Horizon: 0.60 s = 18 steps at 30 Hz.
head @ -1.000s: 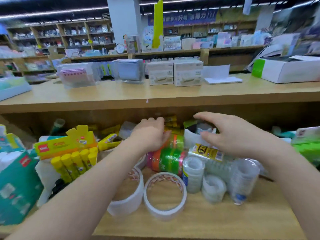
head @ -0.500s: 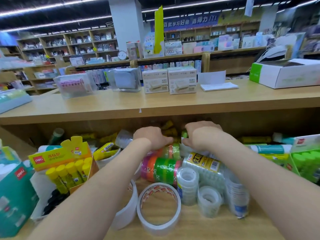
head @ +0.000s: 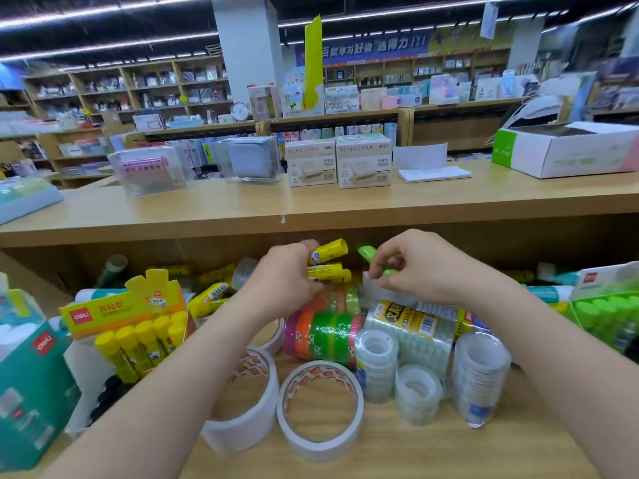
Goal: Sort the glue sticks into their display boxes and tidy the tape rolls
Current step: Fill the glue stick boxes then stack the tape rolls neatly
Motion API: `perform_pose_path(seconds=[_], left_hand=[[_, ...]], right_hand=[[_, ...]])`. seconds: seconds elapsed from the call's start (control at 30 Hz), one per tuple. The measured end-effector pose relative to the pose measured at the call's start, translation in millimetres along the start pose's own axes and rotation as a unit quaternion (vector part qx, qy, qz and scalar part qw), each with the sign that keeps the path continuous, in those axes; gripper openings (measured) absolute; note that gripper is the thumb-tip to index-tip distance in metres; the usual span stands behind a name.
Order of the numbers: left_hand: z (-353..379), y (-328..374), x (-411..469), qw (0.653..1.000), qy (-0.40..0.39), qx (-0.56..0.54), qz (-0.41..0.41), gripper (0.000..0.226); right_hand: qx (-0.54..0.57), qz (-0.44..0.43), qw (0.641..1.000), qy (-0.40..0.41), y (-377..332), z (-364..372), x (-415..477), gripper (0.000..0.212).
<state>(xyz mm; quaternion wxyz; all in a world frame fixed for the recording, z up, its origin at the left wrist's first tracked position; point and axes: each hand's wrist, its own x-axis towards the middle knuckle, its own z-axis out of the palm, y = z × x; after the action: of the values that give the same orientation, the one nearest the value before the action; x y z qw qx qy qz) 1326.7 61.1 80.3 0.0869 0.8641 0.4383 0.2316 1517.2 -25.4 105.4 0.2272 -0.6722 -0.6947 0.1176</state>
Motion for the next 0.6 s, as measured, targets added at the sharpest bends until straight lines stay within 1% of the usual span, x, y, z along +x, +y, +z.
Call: perform_pose_path(seconds=[0.07,0.1,0.17,0.23,0.3,0.33,0.4,0.47,0.53,0.6], left_hand=[[-12,0,-15,0.998,0.024,-0.052,-0.008,0.026],[-18,1,-23,0.995,0.034,-0.094,-0.014,0.024],[-27,5,-37,0.973,0.044,-0.224,-0.044,0.019],[-30,12,-50,0.927,0.050,-0.363,-0.080,0.018],[-28,22,-60,0.875,0.046,-0.472,-0.097,0.021],[-26,29,-64,0.852,0.041,-0.513,-0.094,0.023],[-20,43,-70,0.820,0.035,-0.567,-0.073,0.023],[-18,56,-75,0.795,0.039,-0.603,-0.060,0.021],[-19,60,-78,0.789,0.049,-0.610,-0.064,0.021],[-20,60,-81,0.797,0.056,-0.597,-0.080,0.026]], right_hand=[[0.018,-0.010,1.000,0.002,-2,-5,-8,0.017],[0.025,-0.014,1.000,-0.004,-4,-7,-12,0.022],[0.068,-0.015,0.997,-0.014,-10,-9,-21,0.031],[0.197,-0.003,0.980,-0.016,-18,-9,-31,0.033],[0.343,0.007,0.938,-0.041,-30,-5,-41,0.024],[0.382,-0.002,0.923,-0.055,-35,-1,-45,0.020],[0.415,-0.021,0.908,-0.046,-42,12,-49,0.022],[0.445,-0.026,0.895,0.002,-48,23,-51,0.023],[0.489,-0.020,0.871,0.043,-53,27,-53,0.019],[0.525,-0.008,0.848,0.074,-55,28,-56,0.014]])
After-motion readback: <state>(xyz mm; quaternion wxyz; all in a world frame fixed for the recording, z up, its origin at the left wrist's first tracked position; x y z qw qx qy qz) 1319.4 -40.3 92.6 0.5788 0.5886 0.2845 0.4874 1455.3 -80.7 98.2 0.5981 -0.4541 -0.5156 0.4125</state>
